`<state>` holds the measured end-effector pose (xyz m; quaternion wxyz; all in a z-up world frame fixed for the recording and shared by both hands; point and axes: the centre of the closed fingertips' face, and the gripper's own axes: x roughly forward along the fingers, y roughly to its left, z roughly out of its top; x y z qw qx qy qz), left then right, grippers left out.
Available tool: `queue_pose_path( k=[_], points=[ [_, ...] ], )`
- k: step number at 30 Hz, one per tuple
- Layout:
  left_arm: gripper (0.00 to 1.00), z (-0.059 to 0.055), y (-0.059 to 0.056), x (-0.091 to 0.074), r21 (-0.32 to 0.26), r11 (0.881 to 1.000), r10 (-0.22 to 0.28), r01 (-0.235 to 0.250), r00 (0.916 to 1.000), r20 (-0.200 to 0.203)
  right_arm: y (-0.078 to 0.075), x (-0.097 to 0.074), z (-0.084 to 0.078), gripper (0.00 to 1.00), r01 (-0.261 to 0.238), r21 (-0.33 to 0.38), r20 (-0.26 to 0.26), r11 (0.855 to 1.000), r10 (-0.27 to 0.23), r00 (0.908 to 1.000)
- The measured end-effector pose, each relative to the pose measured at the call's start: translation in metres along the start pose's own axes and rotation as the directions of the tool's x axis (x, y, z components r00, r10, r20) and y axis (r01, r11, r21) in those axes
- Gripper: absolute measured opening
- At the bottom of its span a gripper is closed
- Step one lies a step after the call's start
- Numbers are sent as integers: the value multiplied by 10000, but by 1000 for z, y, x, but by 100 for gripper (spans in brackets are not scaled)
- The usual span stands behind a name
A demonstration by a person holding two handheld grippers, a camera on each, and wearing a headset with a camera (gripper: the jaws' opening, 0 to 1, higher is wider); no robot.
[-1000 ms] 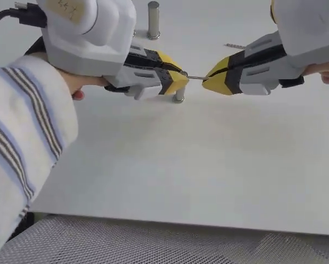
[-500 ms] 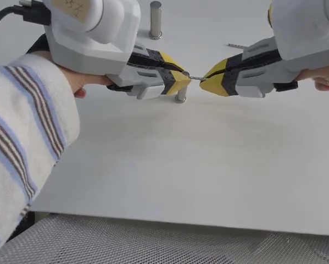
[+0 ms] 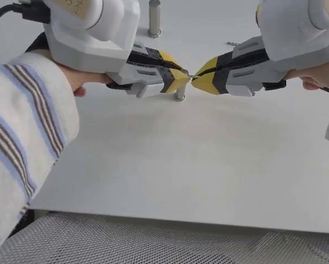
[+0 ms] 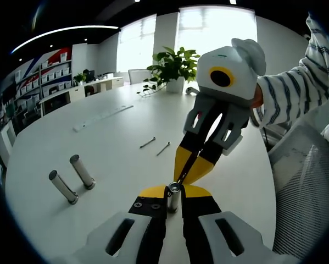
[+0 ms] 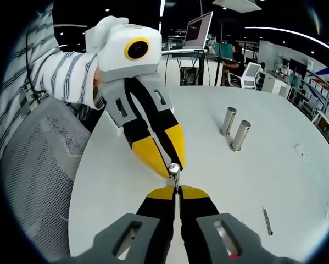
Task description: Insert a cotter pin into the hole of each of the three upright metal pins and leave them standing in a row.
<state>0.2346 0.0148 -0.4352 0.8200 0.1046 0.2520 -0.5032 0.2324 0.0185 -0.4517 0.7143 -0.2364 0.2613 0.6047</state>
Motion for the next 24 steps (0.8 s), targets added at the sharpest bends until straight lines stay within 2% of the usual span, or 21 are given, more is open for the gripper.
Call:
queue_pose_path(
  k=[12,16,22,24],
  points=[
    [6,-4,2,-1,51,10000,48,-47,9999,-156,0,4,4,0,-93,-282,35,9996,94,9999],
    [6,-4,1,-1,79,9999,70,-69,9999,-156,4,1,6,10,-191,-272,112,9994,194,9997],
    [6,-5,3,0,198,9998,28,-25,9999,-151,-2,-6,1,6,-82,-309,-10,9995,82,10000],
    [6,-5,3,-1,225,9997,14,-10,9999,-156,-2,-8,0,1,-133,-213,-15,9997,133,9999]
  ],
)
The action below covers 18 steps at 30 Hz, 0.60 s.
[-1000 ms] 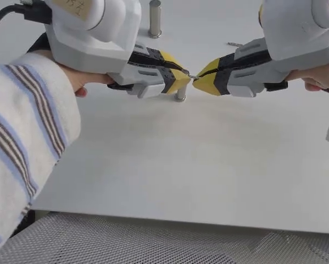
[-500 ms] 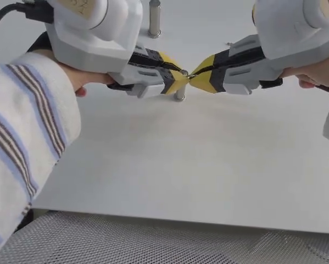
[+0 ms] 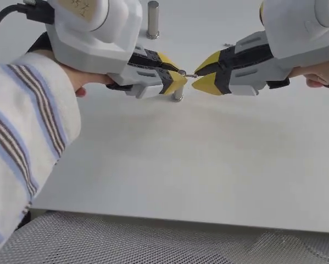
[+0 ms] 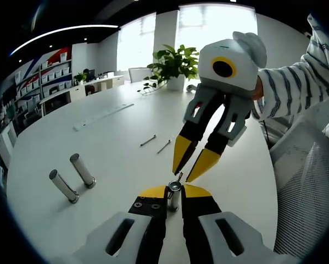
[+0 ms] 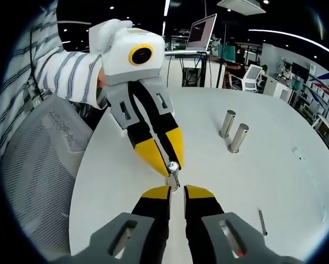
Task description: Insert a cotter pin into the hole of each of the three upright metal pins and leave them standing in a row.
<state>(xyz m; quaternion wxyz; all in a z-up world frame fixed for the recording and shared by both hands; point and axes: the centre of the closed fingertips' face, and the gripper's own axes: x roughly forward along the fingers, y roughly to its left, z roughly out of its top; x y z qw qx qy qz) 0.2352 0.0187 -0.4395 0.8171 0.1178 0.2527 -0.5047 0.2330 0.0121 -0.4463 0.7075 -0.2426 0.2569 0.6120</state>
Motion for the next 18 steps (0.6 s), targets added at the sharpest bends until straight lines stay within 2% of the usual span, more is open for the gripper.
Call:
queue_pose_path(
  k=[11,18],
  points=[
    [6,0,-2,0,147,9999,-24,25,10000,-94,2,0,4,0,113,17,29,9999,-113,9999],
    [6,-1,-1,0,289,9996,-53,58,9998,-184,3,2,6,0,53,-247,-109,9997,-56,9999]
  ],
)
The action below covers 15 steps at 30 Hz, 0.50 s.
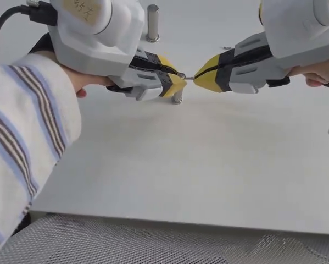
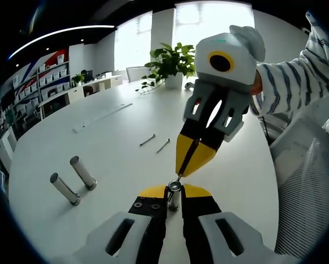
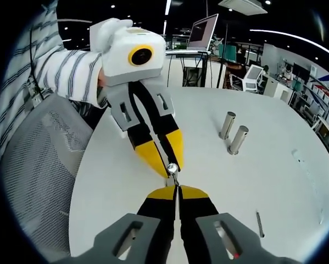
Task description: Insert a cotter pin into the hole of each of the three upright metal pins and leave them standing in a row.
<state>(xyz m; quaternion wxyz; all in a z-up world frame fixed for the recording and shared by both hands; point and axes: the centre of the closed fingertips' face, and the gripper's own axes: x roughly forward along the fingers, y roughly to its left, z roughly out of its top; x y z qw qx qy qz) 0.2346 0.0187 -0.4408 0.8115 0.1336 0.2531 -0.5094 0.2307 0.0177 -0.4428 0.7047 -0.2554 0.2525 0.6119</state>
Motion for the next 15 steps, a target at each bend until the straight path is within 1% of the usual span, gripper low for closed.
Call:
queue_pose_path(
  k=[6,9,10,15],
  points=[
    [6,2,-1,1,158,9999,-51,51,10000,-12,-1,1,1,0,-43,-90,-45,10000,42,10000],
    [6,4,-3,2,319,9995,-40,40,10000,0,-1,3,5,0,-105,-175,39,9998,106,9999],
    [6,4,-3,2,365,9993,-31,32,10000,-26,-1,4,5,0,-104,-280,-54,9996,103,9999],
    [6,4,-3,1,497,9988,-52,56,10000,-79,-2,5,4,0,-181,-399,-101,9990,177,9998]
  ],
)
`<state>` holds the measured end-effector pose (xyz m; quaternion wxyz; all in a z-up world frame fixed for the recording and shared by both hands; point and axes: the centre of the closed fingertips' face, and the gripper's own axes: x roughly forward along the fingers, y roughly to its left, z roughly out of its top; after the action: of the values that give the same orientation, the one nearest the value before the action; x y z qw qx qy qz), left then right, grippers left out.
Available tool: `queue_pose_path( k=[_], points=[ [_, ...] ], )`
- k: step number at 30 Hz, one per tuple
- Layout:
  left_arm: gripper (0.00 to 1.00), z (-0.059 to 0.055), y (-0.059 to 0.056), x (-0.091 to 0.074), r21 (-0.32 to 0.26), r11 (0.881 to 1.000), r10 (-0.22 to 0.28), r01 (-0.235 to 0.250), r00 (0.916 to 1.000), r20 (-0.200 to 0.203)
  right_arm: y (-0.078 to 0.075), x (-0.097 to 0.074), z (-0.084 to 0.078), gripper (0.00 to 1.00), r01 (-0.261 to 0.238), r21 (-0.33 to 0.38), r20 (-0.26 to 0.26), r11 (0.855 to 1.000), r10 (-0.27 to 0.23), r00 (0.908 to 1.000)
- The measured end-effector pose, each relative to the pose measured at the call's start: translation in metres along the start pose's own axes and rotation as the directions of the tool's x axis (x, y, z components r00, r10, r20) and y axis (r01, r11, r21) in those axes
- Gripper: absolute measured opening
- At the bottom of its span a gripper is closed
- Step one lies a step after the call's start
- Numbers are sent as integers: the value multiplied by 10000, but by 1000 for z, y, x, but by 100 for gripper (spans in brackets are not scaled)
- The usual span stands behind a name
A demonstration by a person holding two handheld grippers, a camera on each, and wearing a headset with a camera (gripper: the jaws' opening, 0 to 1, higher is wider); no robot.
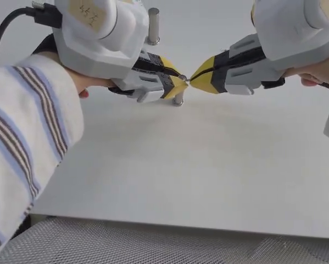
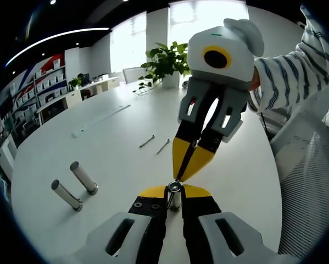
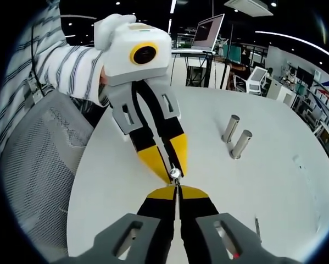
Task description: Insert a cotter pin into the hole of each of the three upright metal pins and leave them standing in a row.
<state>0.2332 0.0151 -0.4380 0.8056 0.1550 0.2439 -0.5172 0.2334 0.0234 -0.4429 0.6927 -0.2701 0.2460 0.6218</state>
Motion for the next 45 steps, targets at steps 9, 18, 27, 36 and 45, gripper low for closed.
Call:
queue_pose_path(
  k=[9,18,27,36,45],
  points=[
    [6,3,-3,-1,307,9995,-21,21,10000,20,2,-3,2,3,-8,104,115,9999,7,9999],
    [38,4,5,-13,135,9987,475,-484,9972,578,4,-6,1,11,134,302,80,9995,-136,9999],
    [66,-7,12,-33,-893,9921,996,-885,9868,1281,6,-4,5,16,108,679,192,9976,-121,9997],
    [95,-16,-4,-40,-1497,9886,417,-158,9843,1715,6,2,9,17,85,962,208,9953,-105,9997],
    [99,-29,-29,-34,-1572,9863,-308,493,9925,1182,13,9,8,17,-108,1027,136,9947,94,9999]
  ],
)
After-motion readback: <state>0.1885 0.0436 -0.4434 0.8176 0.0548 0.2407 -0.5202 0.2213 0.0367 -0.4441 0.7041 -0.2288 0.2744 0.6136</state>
